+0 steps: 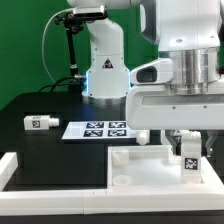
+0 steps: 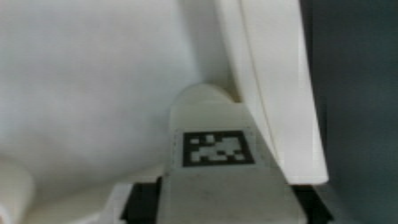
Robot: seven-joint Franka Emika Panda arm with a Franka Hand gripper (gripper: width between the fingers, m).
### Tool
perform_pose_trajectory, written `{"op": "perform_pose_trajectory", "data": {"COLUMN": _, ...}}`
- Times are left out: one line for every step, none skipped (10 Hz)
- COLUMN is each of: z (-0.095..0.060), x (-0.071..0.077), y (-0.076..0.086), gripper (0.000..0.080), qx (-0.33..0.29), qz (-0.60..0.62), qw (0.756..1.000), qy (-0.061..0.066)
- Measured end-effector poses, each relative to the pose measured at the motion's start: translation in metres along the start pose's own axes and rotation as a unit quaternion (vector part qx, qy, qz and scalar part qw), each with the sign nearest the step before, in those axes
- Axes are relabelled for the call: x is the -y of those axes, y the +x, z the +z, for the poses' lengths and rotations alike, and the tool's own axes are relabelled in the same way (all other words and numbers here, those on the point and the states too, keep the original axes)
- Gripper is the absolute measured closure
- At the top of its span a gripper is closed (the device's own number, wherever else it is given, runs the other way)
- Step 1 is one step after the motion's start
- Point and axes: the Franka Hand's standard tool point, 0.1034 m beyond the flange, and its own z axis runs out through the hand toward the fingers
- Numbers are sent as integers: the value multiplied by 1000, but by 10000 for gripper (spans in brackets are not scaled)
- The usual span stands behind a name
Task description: Assemble one leg
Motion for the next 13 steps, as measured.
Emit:
{"op": "perform_pose_trajectory", "data": {"z": -1, "x": 0, "y": 0, "gripper": 515, "qx": 2, "qz": 97, "qw": 995, "qy": -1}}
{"op": "perform_pose_trajectory", "data": {"z": -1, "x": -1, "y": 0, "gripper": 515, "qx": 4, "qz": 181, "qw": 984, "qy": -2}}
{"op": "perform_pose_trajectory", "data": {"z": 0, "x": 0, "y": -1, "gripper": 515, "qx": 11, "qz": 284, "qw": 959, "qy": 2}}
{"op": "perform_pose_trajectory", "data": {"z": 0, "x": 0, "y": -1, "gripper": 515, "qx": 22, "qz": 379, "qw": 925, "qy": 7}}
{"op": "perform_pose_trajectory", "data": {"z": 0, "x": 0, "y": -1, "gripper": 515, "qx": 31, "qz": 430, "qw": 902, "qy": 12}}
{"op": "perform_pose_trajectory", "data": {"z": -1, "x": 0, "y": 0, "gripper": 515, "qx": 34, "qz": 456, "qw": 889, "qy": 12}}
{"op": "perform_pose_trajectory", "data": {"z": -1, "x": 0, "y": 0, "gripper": 515, "qx": 36, "qz": 477, "qw": 878, "qy": 12}}
{"op": "perform_pose_trajectory", "data": {"z": 0, "x": 0, "y": -1, "gripper": 514, "qx": 37, "qz": 501, "qw": 865, "qy": 12}}
{"op": "perform_pose_trajectory", "data": {"z": 0, "x": 0, "y": -1, "gripper": 514, "qx": 38, "qz": 525, "qw": 850, "qy": 11}}
{"op": "perform_pose_trajectory", "data": {"z": 0, "x": 1, "y": -1, "gripper": 514, "qx": 38, "qz": 545, "qw": 837, "qy": 11}}
{"op": "perform_pose_trajectory", "data": {"z": 0, "x": 1, "y": 0, "gripper": 514, "qx": 43, "qz": 593, "qw": 804, "qy": 15}}
{"op": "perform_pose_trajectory", "data": {"z": 1, "x": 0, "y": 2, "gripper": 514, "qx": 50, "qz": 639, "qw": 767, "qy": 21}}
{"op": "perform_pose_trajectory", "data": {"z": 1, "x": 1, "y": 2, "gripper": 514, "qx": 57, "qz": 668, "qw": 741, "qy": 28}}
